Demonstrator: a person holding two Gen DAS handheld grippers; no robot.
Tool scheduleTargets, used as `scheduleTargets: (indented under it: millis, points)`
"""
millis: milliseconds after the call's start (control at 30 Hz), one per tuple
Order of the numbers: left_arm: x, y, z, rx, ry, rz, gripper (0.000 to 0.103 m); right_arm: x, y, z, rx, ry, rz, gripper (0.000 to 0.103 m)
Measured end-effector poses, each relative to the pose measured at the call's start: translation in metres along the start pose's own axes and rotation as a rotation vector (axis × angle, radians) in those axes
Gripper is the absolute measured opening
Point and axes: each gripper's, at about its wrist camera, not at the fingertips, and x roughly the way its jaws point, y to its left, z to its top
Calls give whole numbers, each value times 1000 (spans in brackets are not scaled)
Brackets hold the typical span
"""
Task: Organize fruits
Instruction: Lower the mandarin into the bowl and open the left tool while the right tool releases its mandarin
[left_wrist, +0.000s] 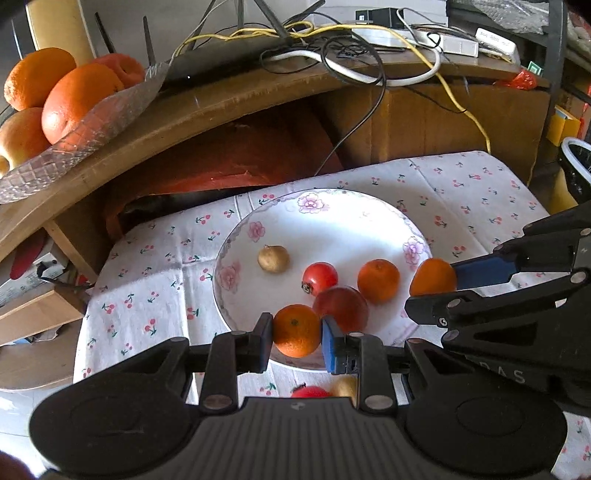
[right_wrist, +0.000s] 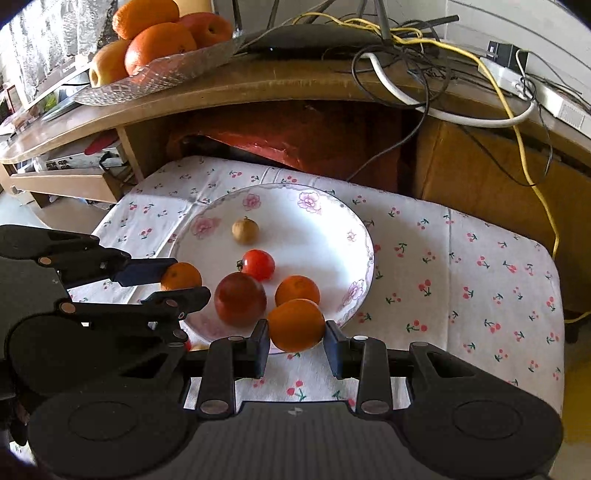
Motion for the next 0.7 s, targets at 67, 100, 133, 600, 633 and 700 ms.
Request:
scheduleTargets:
  millis: [67, 100, 133, 600, 633, 700]
  points:
    - [5, 0, 1, 0, 5, -2, 35, 3, -1, 1, -2, 0, -4, 29]
    - [7, 0, 2, 3, 8, -1, 35, 4, -2, 1, -1, 3, -4, 29]
    - [7, -1, 2, 9, 6, 3, 35, 6, -2, 1, 1, 5, -3, 29]
    - [14, 5, 13, -20, -20, -4, 36, 15, -2, 4, -22, 1, -3, 29]
    - [15, 4, 14, -16, -21, -2, 36, 16, -3, 5, -22, -1, -5, 29]
    - [16, 3, 15, -12, -24, 5, 36, 17, -4, 5, -24, -4, -8, 29]
